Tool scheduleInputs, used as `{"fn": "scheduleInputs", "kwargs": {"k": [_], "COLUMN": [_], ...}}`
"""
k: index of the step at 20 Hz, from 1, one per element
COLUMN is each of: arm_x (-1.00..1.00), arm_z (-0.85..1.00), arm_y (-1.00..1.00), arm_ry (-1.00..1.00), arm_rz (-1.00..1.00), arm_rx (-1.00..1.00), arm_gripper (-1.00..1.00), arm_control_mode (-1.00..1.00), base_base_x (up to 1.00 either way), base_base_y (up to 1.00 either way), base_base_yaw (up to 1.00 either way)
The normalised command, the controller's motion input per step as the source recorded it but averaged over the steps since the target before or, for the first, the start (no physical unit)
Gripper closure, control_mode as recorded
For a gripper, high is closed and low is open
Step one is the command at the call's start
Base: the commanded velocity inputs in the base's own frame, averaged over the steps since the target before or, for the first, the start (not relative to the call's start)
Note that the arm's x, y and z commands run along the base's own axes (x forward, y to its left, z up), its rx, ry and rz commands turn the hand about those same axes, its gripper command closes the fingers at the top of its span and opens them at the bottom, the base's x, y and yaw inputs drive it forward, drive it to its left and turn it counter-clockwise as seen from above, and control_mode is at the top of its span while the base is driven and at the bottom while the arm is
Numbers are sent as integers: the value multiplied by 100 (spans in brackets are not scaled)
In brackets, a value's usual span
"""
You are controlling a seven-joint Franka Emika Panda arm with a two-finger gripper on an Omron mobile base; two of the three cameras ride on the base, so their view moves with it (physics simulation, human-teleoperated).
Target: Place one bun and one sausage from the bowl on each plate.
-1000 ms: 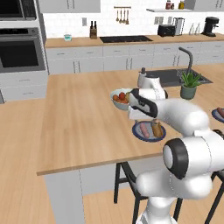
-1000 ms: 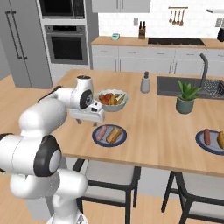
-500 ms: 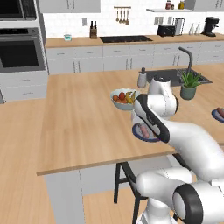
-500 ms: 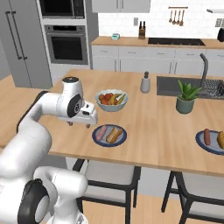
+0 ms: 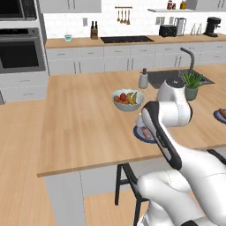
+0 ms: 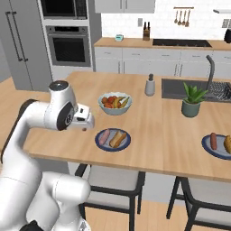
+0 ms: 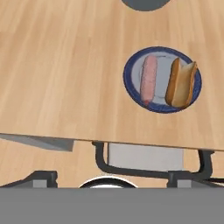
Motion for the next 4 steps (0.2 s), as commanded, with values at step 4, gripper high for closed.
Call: {"fn": "scheduleInputs", "kwargs": {"k": [4], "arm_x": [-57], "arm_z": [49], "arm_y": [-2], "arm_ry": [-6], "arm_rz": [0], "arm_rx": [0], "arm_gripper": [-100], "arm_control_mode": [-100], "base_base_x": [0], "base_base_y": [0], "base_base_yaw": [0]}}
